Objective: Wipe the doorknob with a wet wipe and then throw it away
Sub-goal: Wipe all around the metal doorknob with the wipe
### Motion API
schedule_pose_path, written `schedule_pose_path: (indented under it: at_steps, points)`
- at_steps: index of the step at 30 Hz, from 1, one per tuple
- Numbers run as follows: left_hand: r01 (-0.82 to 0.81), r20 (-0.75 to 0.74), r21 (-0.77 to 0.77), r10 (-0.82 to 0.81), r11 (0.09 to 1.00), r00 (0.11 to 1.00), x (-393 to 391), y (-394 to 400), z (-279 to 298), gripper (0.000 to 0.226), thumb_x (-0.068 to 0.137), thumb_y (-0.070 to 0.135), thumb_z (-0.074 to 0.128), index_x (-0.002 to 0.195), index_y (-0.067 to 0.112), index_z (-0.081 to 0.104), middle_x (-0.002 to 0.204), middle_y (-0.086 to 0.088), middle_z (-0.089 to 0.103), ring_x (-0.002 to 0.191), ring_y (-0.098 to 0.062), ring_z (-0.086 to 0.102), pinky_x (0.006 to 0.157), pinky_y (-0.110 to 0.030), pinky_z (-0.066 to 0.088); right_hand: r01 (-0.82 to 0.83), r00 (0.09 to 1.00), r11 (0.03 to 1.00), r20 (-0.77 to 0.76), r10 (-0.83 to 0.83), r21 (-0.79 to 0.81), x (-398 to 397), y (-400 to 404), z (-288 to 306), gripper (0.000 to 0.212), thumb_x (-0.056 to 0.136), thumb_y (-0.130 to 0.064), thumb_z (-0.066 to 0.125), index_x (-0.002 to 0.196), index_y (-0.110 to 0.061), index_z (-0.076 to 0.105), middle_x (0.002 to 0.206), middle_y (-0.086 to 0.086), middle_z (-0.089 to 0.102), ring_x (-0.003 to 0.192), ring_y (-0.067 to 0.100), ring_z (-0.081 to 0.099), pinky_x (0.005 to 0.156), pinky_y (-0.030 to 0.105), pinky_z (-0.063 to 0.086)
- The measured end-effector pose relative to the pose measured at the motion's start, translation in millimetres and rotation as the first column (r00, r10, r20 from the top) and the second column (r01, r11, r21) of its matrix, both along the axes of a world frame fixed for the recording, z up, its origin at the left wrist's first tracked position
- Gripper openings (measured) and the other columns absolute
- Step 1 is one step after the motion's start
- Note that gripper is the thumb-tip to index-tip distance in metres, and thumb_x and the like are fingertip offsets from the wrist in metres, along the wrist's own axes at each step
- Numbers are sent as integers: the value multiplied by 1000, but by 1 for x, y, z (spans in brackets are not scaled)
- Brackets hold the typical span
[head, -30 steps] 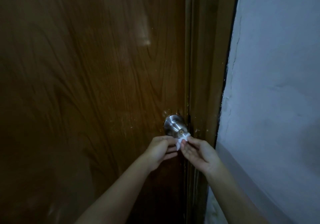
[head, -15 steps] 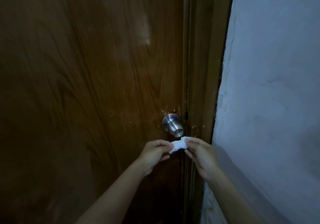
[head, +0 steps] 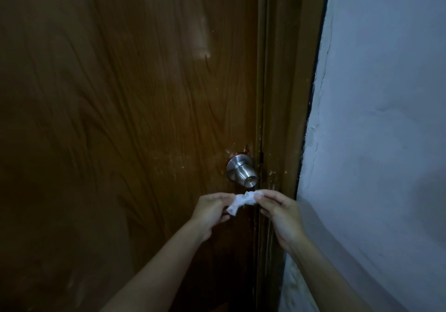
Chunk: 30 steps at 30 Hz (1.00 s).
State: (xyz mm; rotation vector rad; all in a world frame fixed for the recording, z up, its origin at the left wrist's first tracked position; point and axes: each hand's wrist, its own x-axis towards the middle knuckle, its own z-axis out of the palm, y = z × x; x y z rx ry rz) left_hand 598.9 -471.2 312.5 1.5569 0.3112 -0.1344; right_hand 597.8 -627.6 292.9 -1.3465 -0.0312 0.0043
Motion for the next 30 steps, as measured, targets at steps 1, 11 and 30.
schedule_pose_path:
  at_steps: [1,11,30]
  points:
    - [-84,-16,-36,83,996,996,2,1,-1,15,91,18,55,101,12,65,97,-4,67,84,-11,61,66,-21,50,3,1000,999,-3,-3,32,0,-2,0,14,82,-6,61,92,-11,71,97,6,73,94,17,66,80,29,50]
    - [-253,-116,-281,229,926,967,13,-11,-4,29,95,9,46,120,-1,53,115,-21,61,93,-24,62,76,-29,55,21,927,877,-338,162,479,13,11,0,30,98,-11,34,122,2,46,107,24,63,97,30,63,95,42,46]
    - [-85,-115,-667,11,740,993,14,-15,35,48,96,29,38,126,-8,45,120,-26,60,115,-35,57,105,-42,41,79,993,978,-106,-59,195,31,28,42,27,88,-18,51,111,-17,65,119,7,67,107,16,62,100,39,42]
